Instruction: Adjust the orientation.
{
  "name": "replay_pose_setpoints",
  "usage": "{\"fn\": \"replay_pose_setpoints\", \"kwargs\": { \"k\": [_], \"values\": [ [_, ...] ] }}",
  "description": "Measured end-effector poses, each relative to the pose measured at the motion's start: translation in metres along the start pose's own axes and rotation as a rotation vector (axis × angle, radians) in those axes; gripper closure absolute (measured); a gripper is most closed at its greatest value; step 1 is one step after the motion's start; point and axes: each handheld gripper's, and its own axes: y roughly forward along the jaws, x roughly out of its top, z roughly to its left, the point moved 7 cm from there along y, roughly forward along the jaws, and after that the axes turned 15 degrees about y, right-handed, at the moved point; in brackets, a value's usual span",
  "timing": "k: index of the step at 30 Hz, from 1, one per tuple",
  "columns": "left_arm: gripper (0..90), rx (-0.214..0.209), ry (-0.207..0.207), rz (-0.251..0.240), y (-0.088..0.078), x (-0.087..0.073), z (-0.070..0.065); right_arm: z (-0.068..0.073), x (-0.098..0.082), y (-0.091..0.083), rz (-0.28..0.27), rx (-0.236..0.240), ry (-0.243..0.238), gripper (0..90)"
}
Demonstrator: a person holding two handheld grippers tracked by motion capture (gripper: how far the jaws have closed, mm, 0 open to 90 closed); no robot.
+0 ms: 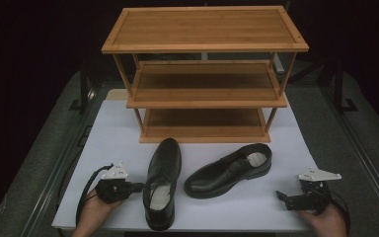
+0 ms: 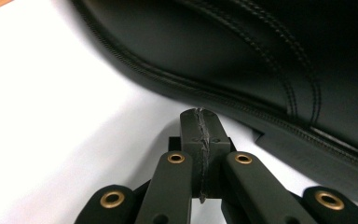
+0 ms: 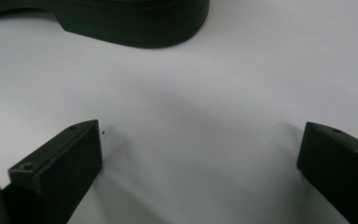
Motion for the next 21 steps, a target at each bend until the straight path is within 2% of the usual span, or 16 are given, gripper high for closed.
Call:
{"fn": "replay_pose_setpoints", "kwargs": {
  "k": [2,3,5,6,9,10,12,13,16,19,21],
  "values": [
    [90.0,0.012,-0.002,-0.003,-0.003,-0.001,0.002,0.0,0.0,0.0,0.0,0.0,0.0,0.0],
    [78.6,0.033,-0.017,-0.005,-0.009,-0.005,0.006,0.0,0.0,0.0,0.0,0.0,-0.001,0.0],
    [66.3,0.073,-0.028,-0.002,-0.015,-0.009,0.01,0.0,0.0,0.0,0.0,0.0,-0.001,0.0],
    [58.6,0.073,-0.028,-0.002,-0.015,-0.009,0.01,0.0,0.0,0.0,0.0,0.0,0.0,0.0],
    [40.2,0.15,-0.007,0.031,-0.026,-0.02,0.015,0.0,0.0,0.0,0.0,0.0,-0.001,0.0],
    [33.1,0.15,-0.007,0.031,-0.026,-0.02,0.015,0.0,0.0,0.0,0.0,0.0,-0.001,0.0],
    [24.5,0.167,-0.014,0.04,-0.031,-0.026,0.017,0.0,0.0,0.0,0.0,0.0,-0.001,0.0],
    [17.8,0.184,-0.027,0.051,-0.034,-0.032,0.019,0.0,0.0,0.0,0.001,0.0,-0.002,0.0],
    [10.4,0.208,-0.022,0.087,-0.036,-0.041,0.021,0.0,0.0,0.0,0.001,0.0,-0.002,0.0],
    [7.5,0.208,-0.024,0.101,-0.033,-0.045,0.023,0.0,0.0,0.0,0.0,0.0,-0.002,0.0],
    [1.6,0.203,-0.025,0.12,-0.029,-0.048,0.023,0.0,0.0,0.0,0.001,0.0,-0.001,0.0]
  ]
}}
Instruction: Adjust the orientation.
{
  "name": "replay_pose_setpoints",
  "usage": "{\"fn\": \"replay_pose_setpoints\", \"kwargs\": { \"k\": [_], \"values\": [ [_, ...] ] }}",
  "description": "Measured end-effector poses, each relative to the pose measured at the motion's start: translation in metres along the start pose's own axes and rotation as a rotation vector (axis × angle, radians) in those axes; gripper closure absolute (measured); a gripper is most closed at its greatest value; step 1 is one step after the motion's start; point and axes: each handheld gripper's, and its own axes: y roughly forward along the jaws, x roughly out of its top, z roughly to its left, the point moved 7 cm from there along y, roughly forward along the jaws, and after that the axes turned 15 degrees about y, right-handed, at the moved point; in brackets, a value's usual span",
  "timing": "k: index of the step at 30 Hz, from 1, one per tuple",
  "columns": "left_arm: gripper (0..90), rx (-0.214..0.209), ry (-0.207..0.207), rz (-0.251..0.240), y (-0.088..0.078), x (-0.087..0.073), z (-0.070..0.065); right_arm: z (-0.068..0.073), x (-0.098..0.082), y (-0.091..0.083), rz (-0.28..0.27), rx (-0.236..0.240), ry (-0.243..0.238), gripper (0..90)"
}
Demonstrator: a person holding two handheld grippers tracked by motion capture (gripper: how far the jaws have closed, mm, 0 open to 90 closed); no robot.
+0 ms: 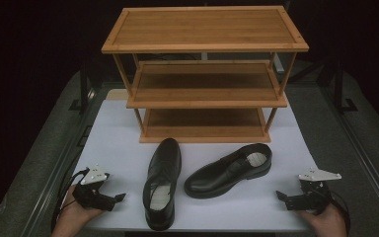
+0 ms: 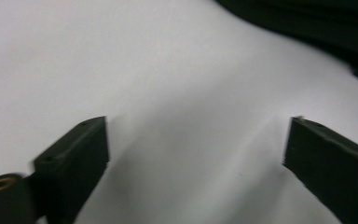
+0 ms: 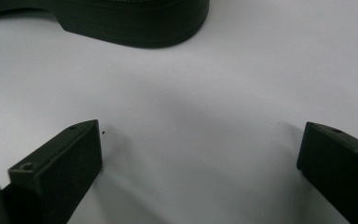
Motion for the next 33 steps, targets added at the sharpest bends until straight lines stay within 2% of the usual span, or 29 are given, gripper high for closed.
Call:
{"fn": "replay_pose_setpoints", "kwargs": {
  "k": [3,5,17,18,19,20,24,26,27,30,31,32,33],
  "values": [
    [0.7,-0.004,-0.007,-0.011,0.001,-0.001,-0.001,0.0,0.0,0.0,0.0,-0.001,-0.001,0.0],
    [0.0,-0.004,-0.008,-0.04,0.002,-0.003,0.0,0.0,0.0,0.0,0.0,0.0,0.0,0.0],
    [0.0,0.003,-0.005,-0.044,0.002,-0.004,0.0,-0.001,0.003,0.0,0.005,0.012,0.006,1.9],
    [0.0,0.003,-0.006,-0.045,0.002,-0.004,0.0,-0.001,0.004,-0.001,-0.002,0.02,0.007,8.0],
    [0.0,0.003,-0.006,-0.045,0.002,-0.004,0.0,-0.001,0.004,-0.001,-0.002,0.02,0.007,8.0],
    [0.0,0.003,-0.004,-0.045,0.002,-0.004,0.0,-0.001,0.008,-0.003,-0.03,0.046,-0.003,18.6],
    [0.0,0.003,-0.005,-0.045,0.002,-0.004,-0.001,-0.004,0.022,-0.003,-0.042,0.067,0.003,41.9],
    [0.0,0.003,-0.005,-0.045,0.002,-0.004,0.0,-0.003,0.029,-0.003,-0.044,0.099,0.003,55.4],
    [0.0,0.003,-0.005,-0.046,0.002,-0.004,-0.001,-0.004,0.032,-0.004,-0.048,0.094,-0.004,61.1],
    [0.0,0.003,-0.004,-0.044,0.002,-0.004,0.0,-0.004,0.039,-0.004,-0.061,0.103,-0.013,71.7],
    [0.0,0.004,-0.004,-0.044,0.002,-0.004,-0.001,-0.005,0.046,-0.002,-0.064,0.114,-0.013,84.7],
    [0.0,0.004,-0.005,-0.044,0.002,-0.004,-0.001,-0.005,0.05,-0.001,-0.069,0.116,-0.023,89.7],
    [0.0,0.004,-0.004,-0.044,0.002,-0.004,-0.001,-0.006,0.055,0.0,-0.075,0.12,-0.023,89.7]
  ]
}}
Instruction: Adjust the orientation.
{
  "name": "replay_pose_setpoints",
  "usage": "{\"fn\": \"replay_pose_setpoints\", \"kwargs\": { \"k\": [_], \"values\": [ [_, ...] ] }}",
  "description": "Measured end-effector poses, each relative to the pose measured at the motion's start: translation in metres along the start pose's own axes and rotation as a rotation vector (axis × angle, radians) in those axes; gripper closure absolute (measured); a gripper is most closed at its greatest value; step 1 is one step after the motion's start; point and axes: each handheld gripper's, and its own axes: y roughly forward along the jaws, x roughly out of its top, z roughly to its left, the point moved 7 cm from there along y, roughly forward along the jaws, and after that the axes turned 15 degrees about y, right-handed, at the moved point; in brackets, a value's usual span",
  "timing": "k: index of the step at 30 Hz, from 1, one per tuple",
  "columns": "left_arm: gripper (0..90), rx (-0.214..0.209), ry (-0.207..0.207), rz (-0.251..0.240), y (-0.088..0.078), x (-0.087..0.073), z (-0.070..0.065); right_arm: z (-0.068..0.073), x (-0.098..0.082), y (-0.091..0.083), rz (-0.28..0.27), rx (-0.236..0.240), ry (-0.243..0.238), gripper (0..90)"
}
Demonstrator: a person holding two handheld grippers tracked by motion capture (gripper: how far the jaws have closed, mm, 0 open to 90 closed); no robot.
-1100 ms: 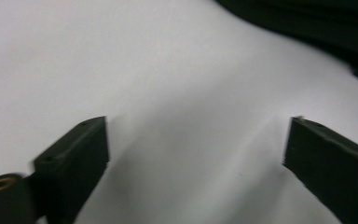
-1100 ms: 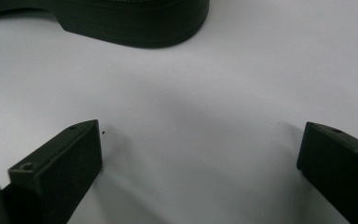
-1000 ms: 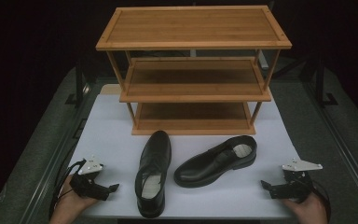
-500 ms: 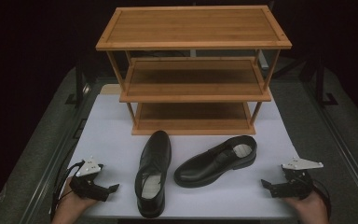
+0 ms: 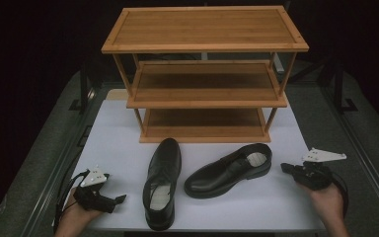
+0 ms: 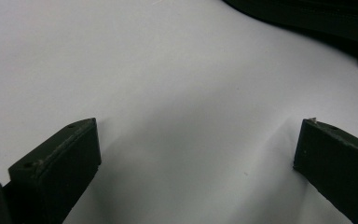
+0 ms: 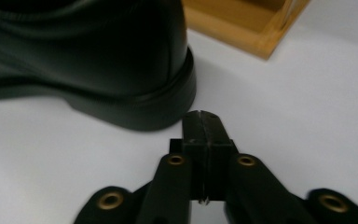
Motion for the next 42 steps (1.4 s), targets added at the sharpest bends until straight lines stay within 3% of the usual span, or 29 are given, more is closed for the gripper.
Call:
{"fn": "replay_pose_setpoints", "kwargs": {
  "k": [2,7,9,13,21,28,34,42],
  "values": [
    [0.0,-0.001,0.001,0.001,0.0,0.0,0.0,-0.003,0.008,0.003,0.011,0.006,0.019,89.8],
    [0.0,-0.001,0.0,0.001,0.0,0.0,0.0,-0.007,0.022,0.013,0.018,0.007,0.002,89.7],
    [0.0,0.0,-0.002,0.0,0.0,0.0,0.0,-0.009,0.031,0.022,0.019,0.062,0.023,89.7],
    [0.0,0.0,-0.002,-0.001,0.0,0.0,0.0,-0.012,0.043,0.036,0.011,0.089,0.034,89.8],
    [0.0,-0.001,-0.003,-0.002,0.0,0.0,0.0,-0.011,0.058,0.062,0.011,0.113,0.006,89.8],
    [0.0,0.0,-0.005,-0.004,0.0,0.0,0.0,-0.001,0.058,0.081,0.061,0.139,-0.026,89.9],
    [0.0,0.0,-0.006,-0.004,0.0,0.0,0.0,-0.003,0.053,0.083,0.086,0.182,-0.003,89.9],
    [0.0,-0.001,-0.002,-0.001,0.0,0.0,0.0,-0.003,0.048,0.078,0.098,0.202,0.001,90.0]
  ]
}}
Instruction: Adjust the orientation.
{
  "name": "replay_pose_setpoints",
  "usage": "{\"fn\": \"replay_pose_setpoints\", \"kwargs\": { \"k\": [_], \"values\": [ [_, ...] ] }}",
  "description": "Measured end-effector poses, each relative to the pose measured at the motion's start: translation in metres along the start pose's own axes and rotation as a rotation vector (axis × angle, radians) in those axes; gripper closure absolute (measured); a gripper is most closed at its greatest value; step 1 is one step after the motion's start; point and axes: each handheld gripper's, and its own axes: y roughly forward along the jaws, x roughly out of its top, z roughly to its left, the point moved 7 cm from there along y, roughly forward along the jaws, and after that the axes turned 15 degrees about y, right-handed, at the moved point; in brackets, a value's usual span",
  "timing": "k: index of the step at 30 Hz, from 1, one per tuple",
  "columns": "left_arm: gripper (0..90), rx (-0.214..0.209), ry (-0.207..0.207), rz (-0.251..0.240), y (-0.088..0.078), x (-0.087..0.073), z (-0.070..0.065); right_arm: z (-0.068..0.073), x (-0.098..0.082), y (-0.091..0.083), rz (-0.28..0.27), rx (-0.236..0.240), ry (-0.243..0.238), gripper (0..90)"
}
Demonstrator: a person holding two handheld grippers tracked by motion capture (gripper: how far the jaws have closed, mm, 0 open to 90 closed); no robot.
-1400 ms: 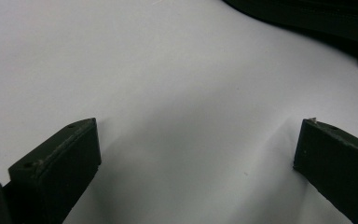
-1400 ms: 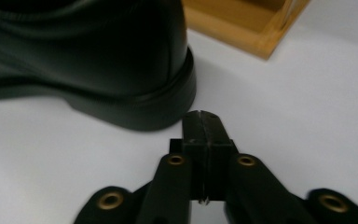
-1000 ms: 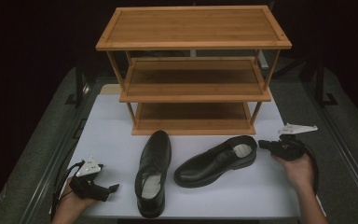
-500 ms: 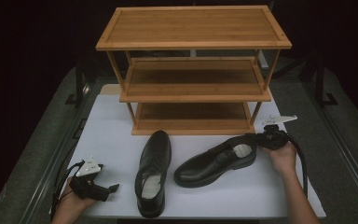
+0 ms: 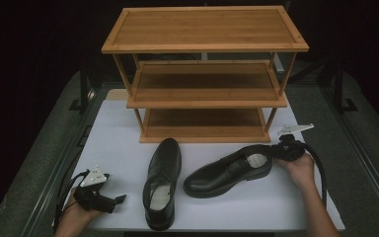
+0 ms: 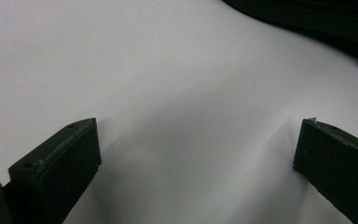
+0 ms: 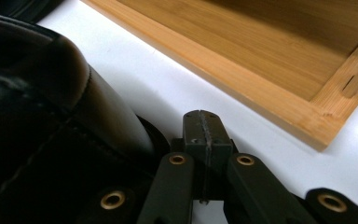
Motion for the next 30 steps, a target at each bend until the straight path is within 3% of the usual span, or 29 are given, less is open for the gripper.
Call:
{"fn": "replay_pose_setpoints", "kwargs": {
  "k": [30],
  "values": [
    [0.0,0.0,0.0,0.0,0.0,0.0,0.0,0.02,-0.041,-0.03,0.032,0.044,-0.018,90.0]
  ]
}}
